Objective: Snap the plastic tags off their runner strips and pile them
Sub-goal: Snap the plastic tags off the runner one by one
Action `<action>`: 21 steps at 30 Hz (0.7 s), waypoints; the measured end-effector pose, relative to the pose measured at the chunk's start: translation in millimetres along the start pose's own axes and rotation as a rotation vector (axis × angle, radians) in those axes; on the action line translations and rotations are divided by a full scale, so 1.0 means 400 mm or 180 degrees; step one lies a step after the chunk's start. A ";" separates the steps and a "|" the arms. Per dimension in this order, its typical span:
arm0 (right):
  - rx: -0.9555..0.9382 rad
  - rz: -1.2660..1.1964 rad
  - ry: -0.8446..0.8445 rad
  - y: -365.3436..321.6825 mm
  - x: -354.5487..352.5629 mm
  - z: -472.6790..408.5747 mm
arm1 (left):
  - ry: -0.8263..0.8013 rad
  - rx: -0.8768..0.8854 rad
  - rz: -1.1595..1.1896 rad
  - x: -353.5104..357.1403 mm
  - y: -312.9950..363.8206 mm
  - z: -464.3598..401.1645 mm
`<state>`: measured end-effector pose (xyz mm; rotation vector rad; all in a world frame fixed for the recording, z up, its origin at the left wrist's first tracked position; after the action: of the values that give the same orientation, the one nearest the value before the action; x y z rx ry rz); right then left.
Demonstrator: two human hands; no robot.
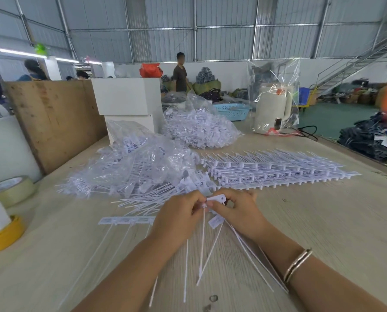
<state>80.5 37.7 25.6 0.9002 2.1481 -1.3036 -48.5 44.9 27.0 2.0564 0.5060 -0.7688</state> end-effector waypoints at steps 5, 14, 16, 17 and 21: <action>0.0561 -0.0573 0.0132 0.055 -0.013 -0.009 | 0.0115 0.0136 -0.0352 -0.013 0.007 -0.004; 0.0572 0.0557 0.0096 0.060 -0.012 -0.009 | 0.0142 0.0060 -0.0760 -0.024 0.011 0.001; 0.0369 0.0312 0.0122 0.037 -0.013 -0.007 | 0.0141 0.0230 -0.0916 -0.019 0.030 0.002; 0.0293 0.0184 0.0014 0.028 -0.004 -0.004 | 0.0151 0.0311 -0.0975 -0.016 0.038 0.001; 0.0180 0.0082 -0.0359 0.004 0.024 0.004 | 0.0147 0.0266 -0.0988 -0.002 0.038 -0.002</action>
<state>75.3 39.7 17.2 0.8528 2.0166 -1.3749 -39.5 37.2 36.8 2.1026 0.8457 -0.9382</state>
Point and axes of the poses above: each hand's wrist, its own z-axis away from the middle knuckle, its own x-axis out of the palm, y = z × x, the point moved 9 cm from there along -z, towards the middle knuckle, and after that the axes turned 7 degrees about z, right-handed, at the moved point
